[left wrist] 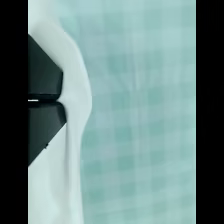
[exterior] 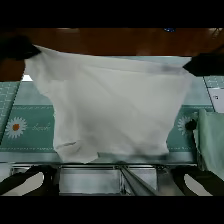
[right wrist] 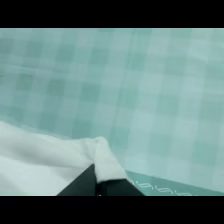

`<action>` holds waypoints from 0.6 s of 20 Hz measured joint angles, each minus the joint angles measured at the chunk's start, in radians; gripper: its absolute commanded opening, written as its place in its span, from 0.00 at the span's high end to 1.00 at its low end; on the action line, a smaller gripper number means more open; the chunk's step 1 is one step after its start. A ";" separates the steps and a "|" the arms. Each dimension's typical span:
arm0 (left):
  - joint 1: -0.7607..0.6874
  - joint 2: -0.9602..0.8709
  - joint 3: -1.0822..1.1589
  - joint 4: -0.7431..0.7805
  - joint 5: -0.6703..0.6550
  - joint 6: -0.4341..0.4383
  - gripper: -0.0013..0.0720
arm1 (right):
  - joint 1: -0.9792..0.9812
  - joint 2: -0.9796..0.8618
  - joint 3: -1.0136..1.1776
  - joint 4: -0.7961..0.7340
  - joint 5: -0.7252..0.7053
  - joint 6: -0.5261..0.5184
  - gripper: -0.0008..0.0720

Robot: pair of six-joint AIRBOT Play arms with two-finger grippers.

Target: Fold the shirts.

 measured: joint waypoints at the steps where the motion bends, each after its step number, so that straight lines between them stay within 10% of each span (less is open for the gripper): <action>1: -0.004 -0.074 0.012 -0.021 0.029 0.004 0.94 | -0.006 -0.084 0.018 0.015 -0.035 -0.002 0.96; 6: -0.032 -0.391 0.147 -0.077 0.101 0.011 0.94 | -0.050 -0.472 0.219 0.162 -0.123 -0.008 0.92; 7: -0.036 -0.431 0.167 -0.086 0.115 0.011 0.85 | -0.061 -0.538 0.261 0.208 -0.132 -0.007 0.69; 8: -0.041 -0.467 0.184 -0.096 0.124 0.011 0.51 | -0.070 -0.594 0.294 0.255 -0.140 -0.001 0.41; 9: -0.045 -0.492 0.195 -0.105 0.132 0.011 0.29 | -0.082 -0.644 0.322 0.315 -0.149 0.003 0.42; 12: -0.037 -0.535 0.214 -0.094 0.055 0.027 0.29 | -0.136 -0.719 0.366 0.500 -0.135 0.002 0.42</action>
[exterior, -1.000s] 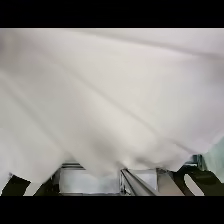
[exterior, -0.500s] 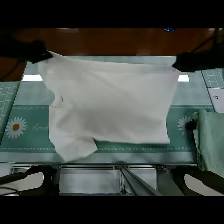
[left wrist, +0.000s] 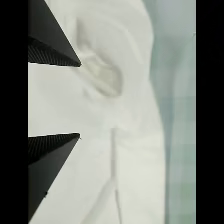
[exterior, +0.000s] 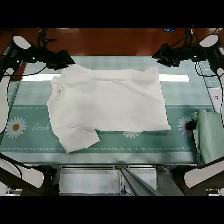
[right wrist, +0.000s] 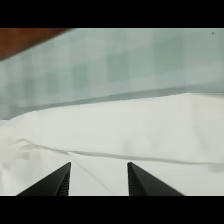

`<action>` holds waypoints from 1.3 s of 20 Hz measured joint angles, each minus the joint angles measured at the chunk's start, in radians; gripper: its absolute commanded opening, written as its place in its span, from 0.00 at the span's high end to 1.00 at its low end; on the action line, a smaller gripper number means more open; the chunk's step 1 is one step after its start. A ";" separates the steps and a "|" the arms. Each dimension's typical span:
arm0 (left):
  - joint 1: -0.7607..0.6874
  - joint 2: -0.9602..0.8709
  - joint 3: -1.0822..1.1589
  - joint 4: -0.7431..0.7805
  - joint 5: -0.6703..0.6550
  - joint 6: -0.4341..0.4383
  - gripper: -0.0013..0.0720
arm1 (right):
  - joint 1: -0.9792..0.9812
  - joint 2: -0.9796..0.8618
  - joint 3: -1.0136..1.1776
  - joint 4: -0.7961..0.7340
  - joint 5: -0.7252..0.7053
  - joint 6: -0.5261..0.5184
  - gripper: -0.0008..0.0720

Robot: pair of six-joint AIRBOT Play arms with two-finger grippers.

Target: Fold the shirts.

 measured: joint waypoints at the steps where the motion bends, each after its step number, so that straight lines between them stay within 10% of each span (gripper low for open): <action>1: 0.013 -0.007 0.003 0.032 -0.061 0.007 0.29 | -0.024 -0.007 0.007 0.034 0.031 -0.005 0.42; 8: 0.183 0.133 -0.182 0.108 -0.385 0.003 0.29 | -0.201 0.223 -0.232 -0.336 0.283 0.015 0.42; 16: 0.499 0.567 -0.933 0.073 -0.240 0.027 0.29 | -0.292 0.828 -1.029 -0.313 0.067 -0.059 0.42; 26: 0.522 0.600 -1.226 -0.167 -0.033 0.140 0.31 | -0.300 1.006 -1.203 -0.136 0.089 -0.151 0.42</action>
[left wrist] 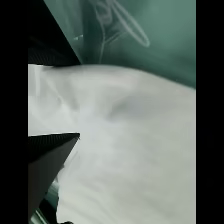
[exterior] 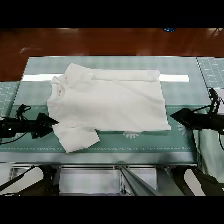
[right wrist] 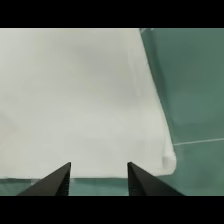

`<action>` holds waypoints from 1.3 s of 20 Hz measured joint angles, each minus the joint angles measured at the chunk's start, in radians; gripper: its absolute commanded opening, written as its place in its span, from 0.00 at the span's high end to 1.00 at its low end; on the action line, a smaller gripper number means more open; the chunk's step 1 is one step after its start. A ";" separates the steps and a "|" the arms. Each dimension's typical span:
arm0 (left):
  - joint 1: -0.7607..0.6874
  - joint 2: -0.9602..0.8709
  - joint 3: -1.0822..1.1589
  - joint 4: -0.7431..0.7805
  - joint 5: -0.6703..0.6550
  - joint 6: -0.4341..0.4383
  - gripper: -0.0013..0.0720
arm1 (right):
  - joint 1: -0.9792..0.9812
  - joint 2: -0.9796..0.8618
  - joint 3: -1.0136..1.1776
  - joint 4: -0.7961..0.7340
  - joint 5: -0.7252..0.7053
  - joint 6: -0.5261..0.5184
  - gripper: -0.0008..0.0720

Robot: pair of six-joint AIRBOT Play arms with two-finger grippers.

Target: Fold the shirts.

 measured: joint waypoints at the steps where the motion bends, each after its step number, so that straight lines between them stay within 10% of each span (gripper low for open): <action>1: -0.027 -0.017 -0.003 -0.023 0.010 0.005 0.56 | -0.001 0.002 -0.002 0.013 -0.002 -0.005 0.42; 2: -0.053 -0.033 -0.005 -0.027 0.028 0.016 0.88 | -0.008 0.003 -0.002 0.016 -0.006 -0.006 0.42; 3: -0.075 -0.045 -0.005 -0.026 0.038 0.030 0.94 | -0.022 0.005 -0.002 0.010 -0.016 -0.005 0.42; 11: -0.133 -0.071 0.085 -0.049 0.019 0.074 0.94 | -0.168 -0.055 -0.037 -0.154 0.045 0.074 0.42; 23: -0.140 -0.072 0.115 -0.056 -0.001 0.080 0.94 | 0.049 -0.419 -0.026 0.100 -0.095 0.069 0.44; 25: -0.140 -0.072 0.116 -0.056 -0.001 0.080 0.94 | 0.097 -0.477 0.011 0.127 -0.144 0.059 0.96; 26: -0.140 -0.072 0.117 -0.057 -0.001 0.080 0.94 | 0.122 -0.499 0.032 0.135 -0.156 0.048 0.96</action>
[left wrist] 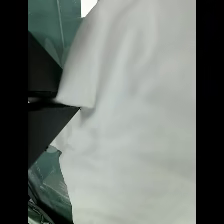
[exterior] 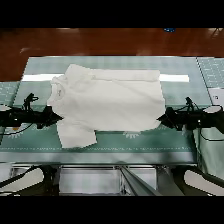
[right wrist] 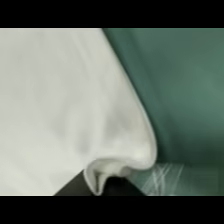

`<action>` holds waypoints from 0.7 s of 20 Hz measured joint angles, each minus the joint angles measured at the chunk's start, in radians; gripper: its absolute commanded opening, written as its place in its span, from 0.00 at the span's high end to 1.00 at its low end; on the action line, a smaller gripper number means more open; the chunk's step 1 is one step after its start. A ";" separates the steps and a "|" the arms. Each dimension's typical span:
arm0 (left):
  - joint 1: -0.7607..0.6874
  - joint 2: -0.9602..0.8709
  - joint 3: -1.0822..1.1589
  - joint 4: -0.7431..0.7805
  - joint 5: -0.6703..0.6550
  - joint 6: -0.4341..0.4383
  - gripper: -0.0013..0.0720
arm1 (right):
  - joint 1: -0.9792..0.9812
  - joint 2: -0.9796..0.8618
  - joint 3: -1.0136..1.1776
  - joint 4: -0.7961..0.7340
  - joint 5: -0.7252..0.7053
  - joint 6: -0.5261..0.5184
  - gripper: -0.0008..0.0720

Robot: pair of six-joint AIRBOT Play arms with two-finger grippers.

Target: Fold the shirts.

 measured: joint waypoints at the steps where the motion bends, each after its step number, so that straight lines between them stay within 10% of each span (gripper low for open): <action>1: 0.000 0.000 0.005 0.001 -0.003 0.000 0.94 | 0.028 -0.014 0.029 0.000 -0.009 -0.023 0.96; 14: 0.002 0.189 0.778 -0.428 -0.026 0.039 0.94 | 0.101 0.146 1.083 -0.122 0.202 -0.019 0.96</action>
